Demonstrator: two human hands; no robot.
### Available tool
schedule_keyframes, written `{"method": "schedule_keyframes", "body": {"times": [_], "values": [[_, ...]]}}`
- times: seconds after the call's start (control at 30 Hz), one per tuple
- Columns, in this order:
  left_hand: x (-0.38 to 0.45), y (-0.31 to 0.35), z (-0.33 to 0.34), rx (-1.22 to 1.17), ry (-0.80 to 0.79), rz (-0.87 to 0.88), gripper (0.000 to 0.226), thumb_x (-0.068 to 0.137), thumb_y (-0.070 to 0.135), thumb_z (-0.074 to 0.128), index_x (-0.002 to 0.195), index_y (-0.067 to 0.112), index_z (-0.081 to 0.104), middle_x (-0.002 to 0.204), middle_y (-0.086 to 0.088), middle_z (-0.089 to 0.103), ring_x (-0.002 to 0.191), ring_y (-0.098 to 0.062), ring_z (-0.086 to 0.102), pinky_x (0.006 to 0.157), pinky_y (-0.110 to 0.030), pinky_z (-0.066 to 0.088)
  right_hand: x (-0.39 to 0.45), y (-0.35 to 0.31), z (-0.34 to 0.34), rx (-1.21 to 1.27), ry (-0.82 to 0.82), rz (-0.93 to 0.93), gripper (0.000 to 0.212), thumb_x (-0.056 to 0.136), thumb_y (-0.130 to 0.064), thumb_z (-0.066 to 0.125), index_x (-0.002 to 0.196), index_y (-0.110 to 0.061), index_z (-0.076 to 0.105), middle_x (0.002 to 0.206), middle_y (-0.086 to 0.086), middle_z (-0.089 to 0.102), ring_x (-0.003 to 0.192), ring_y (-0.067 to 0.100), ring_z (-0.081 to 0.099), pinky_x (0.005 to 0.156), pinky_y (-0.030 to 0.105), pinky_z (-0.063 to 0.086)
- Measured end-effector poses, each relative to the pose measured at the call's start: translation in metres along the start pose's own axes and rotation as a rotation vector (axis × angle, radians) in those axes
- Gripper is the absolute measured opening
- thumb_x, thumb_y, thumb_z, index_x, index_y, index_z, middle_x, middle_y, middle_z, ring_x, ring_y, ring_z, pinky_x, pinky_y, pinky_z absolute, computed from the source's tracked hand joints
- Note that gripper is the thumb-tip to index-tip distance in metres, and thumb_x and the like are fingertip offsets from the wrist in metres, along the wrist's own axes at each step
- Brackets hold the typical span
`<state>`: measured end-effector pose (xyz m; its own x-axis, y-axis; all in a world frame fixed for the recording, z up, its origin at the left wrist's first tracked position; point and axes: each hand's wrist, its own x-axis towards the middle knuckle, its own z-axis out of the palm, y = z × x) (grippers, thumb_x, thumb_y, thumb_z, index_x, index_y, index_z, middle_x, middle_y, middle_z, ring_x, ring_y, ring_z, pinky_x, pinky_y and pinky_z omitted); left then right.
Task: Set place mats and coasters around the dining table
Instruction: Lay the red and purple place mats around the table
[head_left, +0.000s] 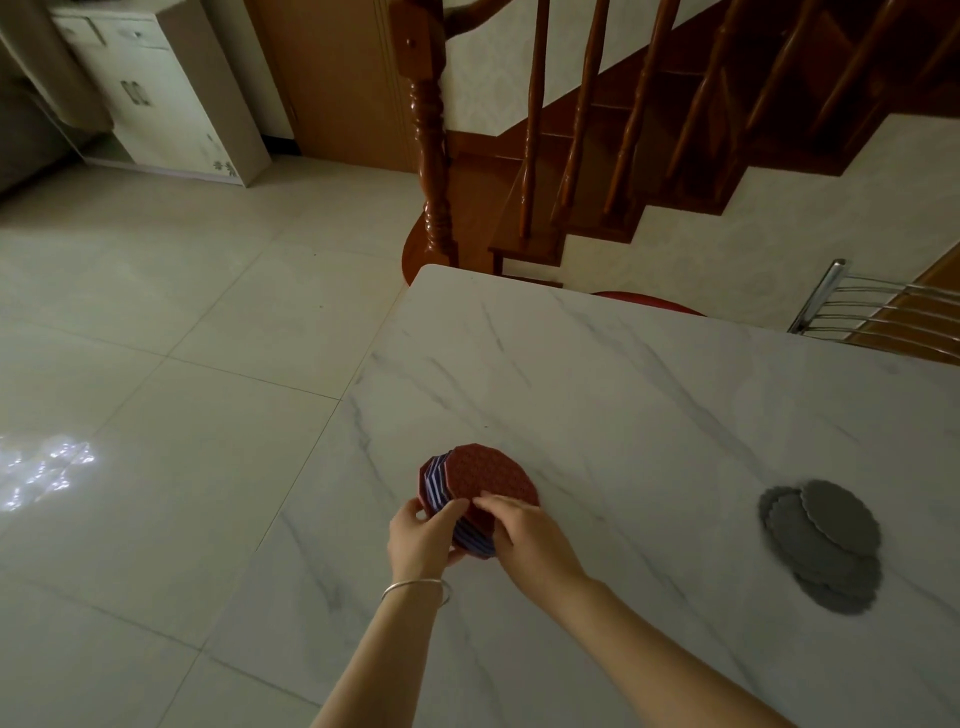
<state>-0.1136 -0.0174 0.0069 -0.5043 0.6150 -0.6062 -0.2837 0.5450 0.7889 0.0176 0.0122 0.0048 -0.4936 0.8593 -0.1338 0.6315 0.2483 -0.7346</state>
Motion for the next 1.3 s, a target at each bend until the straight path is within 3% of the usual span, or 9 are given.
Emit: {"method": "schedule_keyframes", "body": {"times": [0.17, 0.27, 0.47, 0.6, 0.73, 0.9, 0.97, 1.07, 1.3], "values": [[0.003, 0.001, 0.003, 0.101, 0.001, 0.051, 0.014, 0.075, 0.01, 0.07, 0.081, 0.017, 0.058, 0.092, -0.019, 0.069, 0.082, -0.032, 0.068, 0.068, -0.047, 0.06, -0.002, 0.014, -0.006, 0.143, -0.01, 0.085, 0.042, 0.093, -0.006, 0.038, 0.127, -0.026, 0.054, 0.132, -0.002, 0.057, 0.122, 0.009, 0.05, 0.102, 0.019, 0.039], [0.003, 0.004, 0.004, 0.037, -0.043, 0.018, 0.016, 0.077, 0.009, 0.069, 0.088, 0.012, 0.058, 0.093, -0.018, 0.067, 0.083, -0.033, 0.068, 0.059, -0.042, 0.06, -0.004, 0.026, -0.009, 0.114, 0.031, 0.139, 0.041, 0.091, -0.009, 0.043, 0.128, -0.024, 0.053, 0.132, -0.001, 0.056, 0.121, 0.012, 0.051, 0.101, 0.022, 0.04], [-0.007, 0.016, 0.024, -0.087, -0.201, -0.031, 0.019, 0.081, 0.008, 0.068, 0.097, 0.009, 0.059, 0.099, -0.017, 0.065, 0.082, -0.032, 0.067, 0.049, -0.031, 0.057, -0.015, 0.05, -0.047, 0.149, 0.328, 0.294, 0.037, 0.081, -0.014, 0.07, 0.118, -0.011, 0.061, 0.116, 0.009, 0.06, 0.112, 0.023, 0.053, 0.095, 0.028, 0.039], [-0.02, 0.027, 0.064, -0.134, -0.353, -0.046, 0.028, 0.08, 0.011, 0.069, 0.107, 0.009, 0.06, 0.1, -0.014, 0.067, 0.081, -0.03, 0.069, 0.055, -0.033, 0.057, -0.034, 0.066, -0.095, 0.382, 0.468, 0.441, 0.047, 0.079, -0.024, 0.073, 0.122, -0.018, 0.057, 0.11, -0.005, 0.051, 0.109, 0.015, 0.051, 0.087, 0.024, 0.038], [-0.044, 0.034, 0.119, -0.122, -0.515, -0.031, 0.023, 0.08, 0.01, 0.068, 0.102, 0.01, 0.062, 0.088, -0.009, 0.068, 0.074, -0.026, 0.07, 0.056, -0.033, 0.057, -0.067, 0.086, -0.146, 0.826, 0.543, 0.611, 0.067, 0.079, -0.021, 0.073, 0.136, -0.019, 0.038, 0.122, 0.004, 0.051, 0.103, 0.02, 0.058, 0.079, 0.033, 0.051], [-0.094, 0.033, 0.19, -0.033, -0.704, 0.0, 0.026, 0.08, 0.01, 0.068, 0.106, 0.008, 0.062, 0.097, -0.012, 0.068, 0.082, -0.031, 0.069, 0.058, -0.034, 0.057, -0.124, 0.106, -0.208, 0.872, 0.744, 0.609, 0.027, 0.078, -0.002, 0.068, 0.099, -0.017, 0.064, 0.102, 0.01, 0.068, 0.077, 0.016, 0.066, 0.064, 0.03, 0.055], [-0.118, 0.031, 0.218, 0.012, -0.754, 0.012, 0.022, 0.082, 0.009, 0.067, 0.103, 0.008, 0.061, 0.098, -0.013, 0.066, 0.083, -0.032, 0.068, 0.057, -0.034, 0.058, -0.151, 0.117, -0.231, 0.902, 0.828, 0.607, 0.029, 0.076, 0.001, 0.068, 0.095, -0.02, 0.061, 0.096, 0.007, 0.068, 0.076, 0.015, 0.067, 0.057, 0.028, 0.055], [-0.153, 0.021, 0.257, 0.077, -0.837, 0.035, 0.021, 0.083, 0.009, 0.066, 0.103, 0.007, 0.061, 0.099, -0.014, 0.064, 0.084, -0.033, 0.067, 0.059, -0.036, 0.059, -0.195, 0.137, -0.261, 0.951, 0.91, 0.601, 0.039, 0.076, 0.002, 0.068, 0.106, -0.018, 0.054, 0.094, 0.005, 0.066, 0.08, 0.018, 0.066, 0.052, 0.026, 0.054], [-0.245, -0.032, 0.347, 0.142, -0.852, 0.052, 0.031, 0.08, 0.009, 0.07, 0.109, 0.008, 0.06, 0.111, -0.018, 0.065, 0.091, -0.037, 0.067, 0.061, -0.04, 0.059, -0.302, 0.212, -0.316, 1.047, 0.975, 0.525, 0.043, 0.075, 0.006, 0.066, 0.107, -0.019, 0.053, 0.093, 0.007, 0.064, 0.083, 0.02, 0.065, 0.06, 0.034, 0.056]]}}
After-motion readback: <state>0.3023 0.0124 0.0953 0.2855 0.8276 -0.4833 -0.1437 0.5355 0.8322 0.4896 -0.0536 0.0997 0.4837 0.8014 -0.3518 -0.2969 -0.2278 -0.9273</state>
